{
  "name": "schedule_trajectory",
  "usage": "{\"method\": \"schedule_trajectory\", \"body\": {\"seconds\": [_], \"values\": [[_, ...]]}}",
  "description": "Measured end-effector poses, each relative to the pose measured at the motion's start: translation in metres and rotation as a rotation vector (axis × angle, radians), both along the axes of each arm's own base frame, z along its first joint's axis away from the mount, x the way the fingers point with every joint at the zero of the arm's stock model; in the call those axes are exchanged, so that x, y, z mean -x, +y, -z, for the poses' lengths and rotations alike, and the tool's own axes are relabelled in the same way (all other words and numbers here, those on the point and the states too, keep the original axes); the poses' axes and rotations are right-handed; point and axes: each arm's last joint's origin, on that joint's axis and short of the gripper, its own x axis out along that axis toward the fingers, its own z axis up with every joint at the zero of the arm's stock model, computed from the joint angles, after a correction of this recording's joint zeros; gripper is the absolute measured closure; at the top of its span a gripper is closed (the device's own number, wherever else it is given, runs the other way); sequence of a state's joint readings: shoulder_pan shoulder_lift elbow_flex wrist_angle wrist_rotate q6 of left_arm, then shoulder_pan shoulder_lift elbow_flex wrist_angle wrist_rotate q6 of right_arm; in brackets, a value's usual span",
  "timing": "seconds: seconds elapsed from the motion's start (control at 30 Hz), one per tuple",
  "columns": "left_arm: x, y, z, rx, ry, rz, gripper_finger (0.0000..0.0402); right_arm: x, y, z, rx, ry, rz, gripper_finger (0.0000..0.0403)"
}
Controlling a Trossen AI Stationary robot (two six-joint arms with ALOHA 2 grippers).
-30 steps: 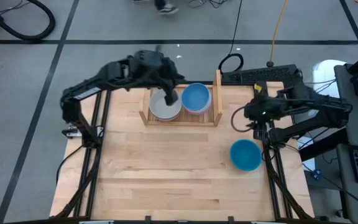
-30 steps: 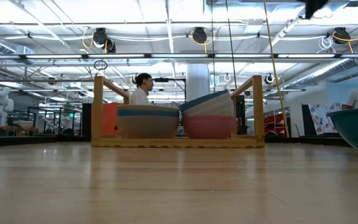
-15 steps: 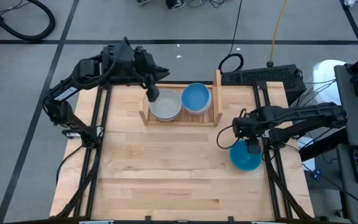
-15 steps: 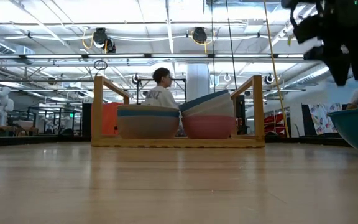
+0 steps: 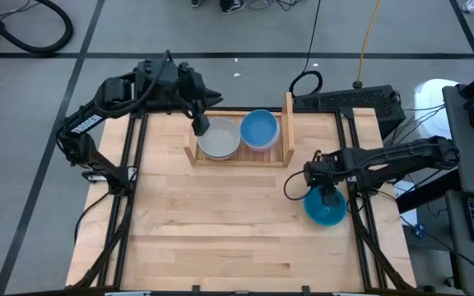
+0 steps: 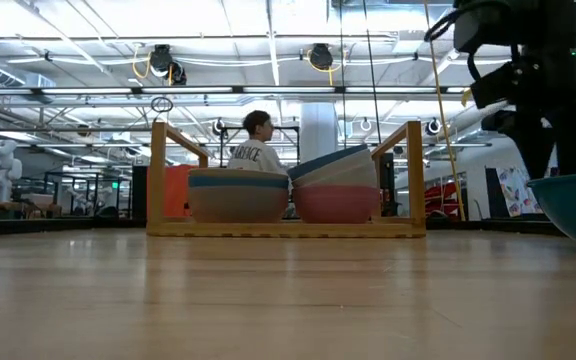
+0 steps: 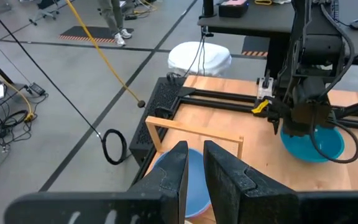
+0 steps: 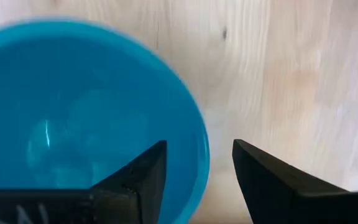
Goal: Place and stack bowls onto a shelf
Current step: Stack the blue bowl on top of the gray bowl on the shelf
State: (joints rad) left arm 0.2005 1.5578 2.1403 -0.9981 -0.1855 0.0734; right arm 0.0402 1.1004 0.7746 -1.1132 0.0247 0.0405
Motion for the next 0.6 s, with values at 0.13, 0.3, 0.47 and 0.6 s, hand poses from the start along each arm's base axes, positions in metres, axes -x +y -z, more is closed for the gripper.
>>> {"method": "schedule_trajectory", "body": {"seconds": [0.13, 0.3, 0.47, 0.6], "values": [[0.000, 0.000, 0.000, 0.000, 0.001, 0.000, 0.0344, -0.004, 0.000, 0.006, -0.003, -0.038, -0.016, 0.0227], [0.000, 0.000, 0.000, 0.001, 0.004, 0.000, 0.0344, -0.008, 0.000, 0.009, -0.001, -0.033, -0.019, 0.0227], [0.000, 0.000, 0.001, 0.002, 0.007, 0.000, 0.0344, -0.012, 0.001, 0.015, -0.029, 0.002, -0.037, 0.0227], [0.000, 0.000, 0.001, 0.003, 0.010, 0.000, 0.0344, -0.016, 0.001, 0.021, -0.023, 0.036, -0.042, 0.0239]]}}
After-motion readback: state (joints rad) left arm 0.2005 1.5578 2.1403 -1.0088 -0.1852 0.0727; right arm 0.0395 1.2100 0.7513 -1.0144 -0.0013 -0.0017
